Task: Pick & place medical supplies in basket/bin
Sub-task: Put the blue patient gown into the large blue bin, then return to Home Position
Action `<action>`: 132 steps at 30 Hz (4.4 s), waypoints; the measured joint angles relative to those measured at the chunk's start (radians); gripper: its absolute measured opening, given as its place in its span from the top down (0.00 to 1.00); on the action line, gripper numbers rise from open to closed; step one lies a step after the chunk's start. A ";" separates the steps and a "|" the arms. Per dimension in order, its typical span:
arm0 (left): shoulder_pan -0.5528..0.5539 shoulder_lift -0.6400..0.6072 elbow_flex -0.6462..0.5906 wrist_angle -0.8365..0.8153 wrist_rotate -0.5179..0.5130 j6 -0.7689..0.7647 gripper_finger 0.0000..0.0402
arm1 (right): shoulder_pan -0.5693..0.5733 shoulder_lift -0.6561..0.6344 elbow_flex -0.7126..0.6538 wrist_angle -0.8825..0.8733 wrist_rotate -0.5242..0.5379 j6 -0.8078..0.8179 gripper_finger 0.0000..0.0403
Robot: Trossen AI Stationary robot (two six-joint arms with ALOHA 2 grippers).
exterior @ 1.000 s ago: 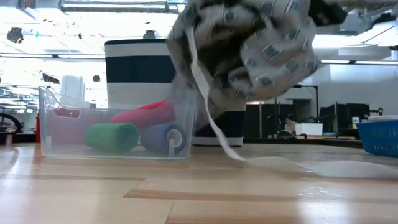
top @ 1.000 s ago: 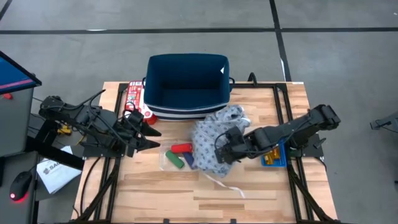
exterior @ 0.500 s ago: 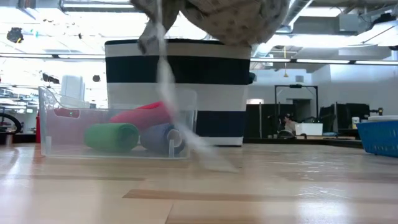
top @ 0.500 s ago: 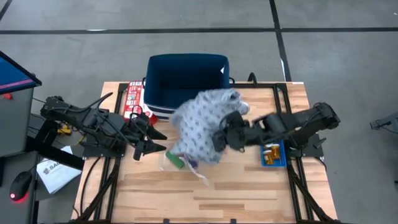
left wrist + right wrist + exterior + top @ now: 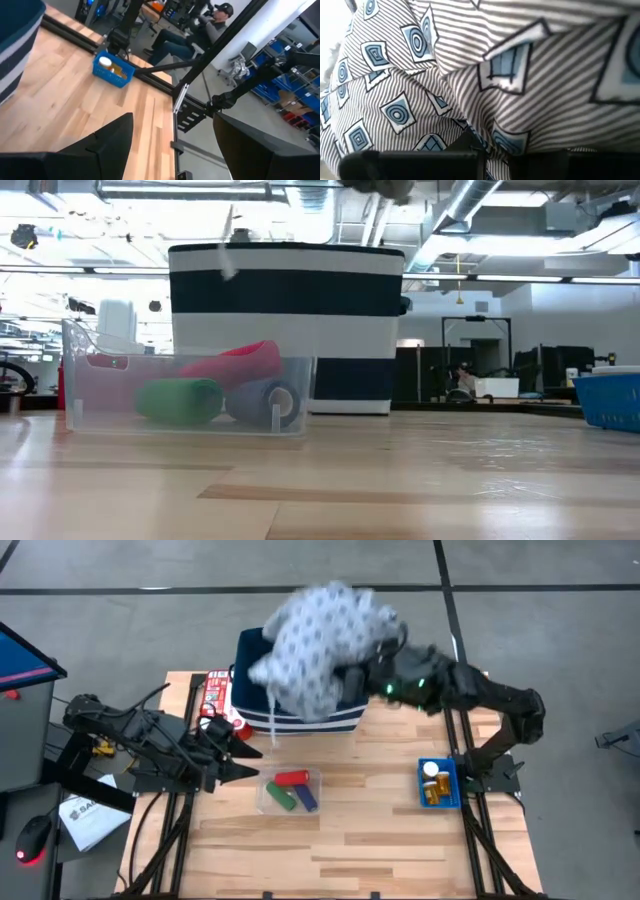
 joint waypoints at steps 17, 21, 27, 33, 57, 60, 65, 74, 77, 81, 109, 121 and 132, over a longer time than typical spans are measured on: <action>-0.001 -0.045 0.000 0.001 -0.035 0.073 0.34 | -0.347 0.119 0.018 0.256 -0.080 -0.195 0.92; -0.026 -0.043 0.000 0.003 -0.033 0.073 0.34 | -0.385 0.167 0.018 0.254 -0.103 -0.209 0.92; -0.075 -0.042 0.000 0.002 -0.027 0.073 0.34 | -0.360 0.248 0.019 0.184 -0.103 -0.215 0.92; -0.107 -0.042 0.000 0.002 -0.028 0.067 0.34 | -0.286 0.320 0.018 0.121 -0.065 -0.137 0.92; -0.150 -0.041 0.000 0.020 -0.010 0.068 0.34 | -0.250 0.508 0.019 -0.017 -0.188 0.299 0.92; -0.164 -0.042 0.000 0.025 -0.009 0.070 0.34 | -0.250 0.520 0.019 -0.019 -0.189 0.352 0.92; -0.182 -0.042 0.000 0.025 -0.009 0.070 0.34 | -0.262 0.503 0.020 -0.097 -0.185 0.435 0.89; -0.185 -0.042 0.000 0.025 -0.011 0.096 0.34 | -0.302 0.476 0.050 -0.125 -0.231 0.344 0.55; -0.185 -0.049 0.000 0.023 -0.028 0.130 0.34 | -0.309 0.478 0.102 -0.166 -0.231 0.311 0.46; -0.185 -0.074 0.000 0.011 -0.074 0.170 0.34 | -0.307 0.478 0.195 -0.208 -0.230 0.219 0.40; -0.092 -0.542 -0.628 0.459 -0.401 0.470 0.37 | 0.214 0.175 0.277 -0.865 0.063 0.308 0.52; 0.089 -0.683 -0.751 0.296 -0.001 0.441 0.59 | 0.335 0.196 0.276 -0.852 0.110 0.485 0.55; 0.094 -0.855 -0.822 0.242 0.035 0.522 0.75 | 0.427 0.198 0.276 -0.825 0.166 0.649 0.57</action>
